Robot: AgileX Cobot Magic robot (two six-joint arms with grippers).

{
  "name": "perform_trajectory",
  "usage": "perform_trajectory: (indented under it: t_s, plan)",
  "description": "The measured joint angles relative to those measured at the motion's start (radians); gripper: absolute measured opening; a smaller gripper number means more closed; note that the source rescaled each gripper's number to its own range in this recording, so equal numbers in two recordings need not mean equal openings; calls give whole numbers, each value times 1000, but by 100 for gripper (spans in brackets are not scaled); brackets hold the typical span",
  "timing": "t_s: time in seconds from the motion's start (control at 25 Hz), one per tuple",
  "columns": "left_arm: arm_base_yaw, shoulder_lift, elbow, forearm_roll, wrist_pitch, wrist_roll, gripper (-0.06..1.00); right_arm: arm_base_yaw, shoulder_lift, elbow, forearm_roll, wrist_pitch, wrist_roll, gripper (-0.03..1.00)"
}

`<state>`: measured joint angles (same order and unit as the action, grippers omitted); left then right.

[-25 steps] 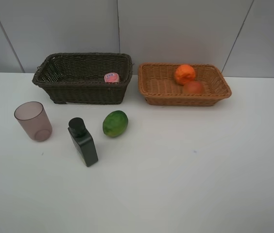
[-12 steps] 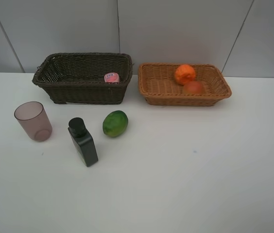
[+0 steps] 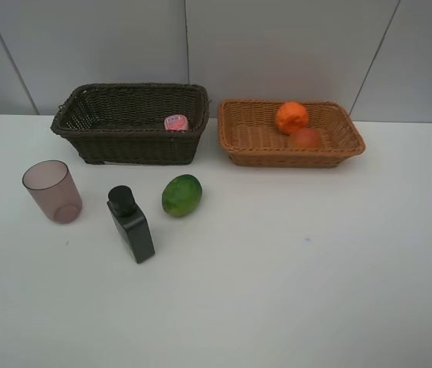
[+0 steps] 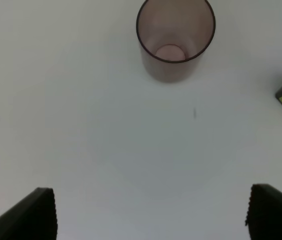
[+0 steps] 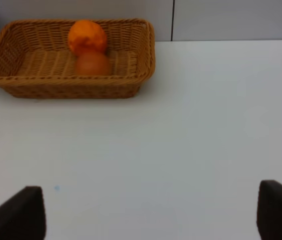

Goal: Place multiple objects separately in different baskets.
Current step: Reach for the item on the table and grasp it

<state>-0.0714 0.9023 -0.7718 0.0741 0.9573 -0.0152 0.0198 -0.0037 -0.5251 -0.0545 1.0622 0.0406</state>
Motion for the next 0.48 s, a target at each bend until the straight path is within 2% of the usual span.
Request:
perform_trajectory:
  t_s: [0.28,0.48]
  plan:
    - [-115,155,-8,29,-43,0,98,0,0,0,0,0,0,87]
    - [-202,288,-85,36,-54,-15,98,0,0,0,0,0,0,87]
